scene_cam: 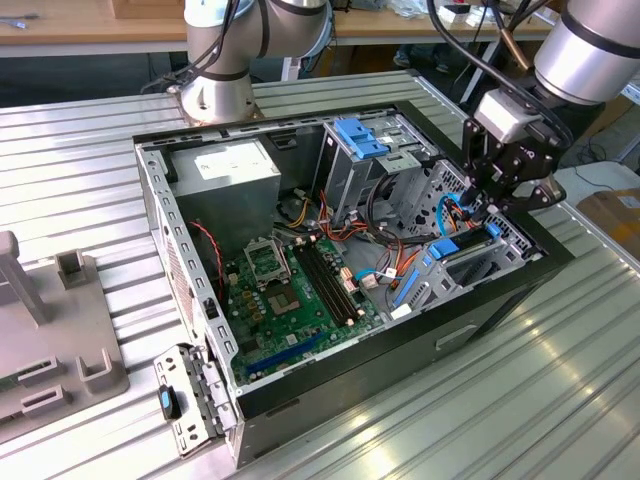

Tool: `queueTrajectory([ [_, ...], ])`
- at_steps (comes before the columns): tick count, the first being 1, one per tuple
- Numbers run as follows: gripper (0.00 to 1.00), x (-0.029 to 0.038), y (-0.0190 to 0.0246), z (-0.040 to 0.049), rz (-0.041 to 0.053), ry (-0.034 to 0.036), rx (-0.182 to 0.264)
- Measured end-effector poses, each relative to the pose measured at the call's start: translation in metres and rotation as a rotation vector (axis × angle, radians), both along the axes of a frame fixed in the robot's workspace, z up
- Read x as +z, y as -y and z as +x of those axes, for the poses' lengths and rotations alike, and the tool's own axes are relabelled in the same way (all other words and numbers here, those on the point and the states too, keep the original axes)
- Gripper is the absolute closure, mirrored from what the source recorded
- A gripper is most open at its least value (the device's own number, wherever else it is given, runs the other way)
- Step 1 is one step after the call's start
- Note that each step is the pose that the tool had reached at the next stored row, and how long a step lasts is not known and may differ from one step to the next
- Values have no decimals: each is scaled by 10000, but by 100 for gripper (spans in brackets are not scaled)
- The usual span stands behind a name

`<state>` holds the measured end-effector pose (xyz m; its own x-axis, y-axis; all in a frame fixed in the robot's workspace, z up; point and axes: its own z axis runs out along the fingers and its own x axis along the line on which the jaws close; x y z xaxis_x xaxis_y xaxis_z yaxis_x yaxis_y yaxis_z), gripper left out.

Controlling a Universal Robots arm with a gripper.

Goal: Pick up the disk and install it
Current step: 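Insert the second disk wire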

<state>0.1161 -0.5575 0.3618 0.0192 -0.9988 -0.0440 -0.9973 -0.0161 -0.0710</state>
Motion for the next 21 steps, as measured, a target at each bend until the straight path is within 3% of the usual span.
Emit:
queueTrajectory([
  [10, 68, -34, 0, -31, -3, 1, -99],
  [11, 70, -33, 0, -32, -3, 0, -100],
  [12, 83, -34, 0, -32, -3, 1, -100],
  [21, 84, -33, 2, -48, -3, 8, -99],
])
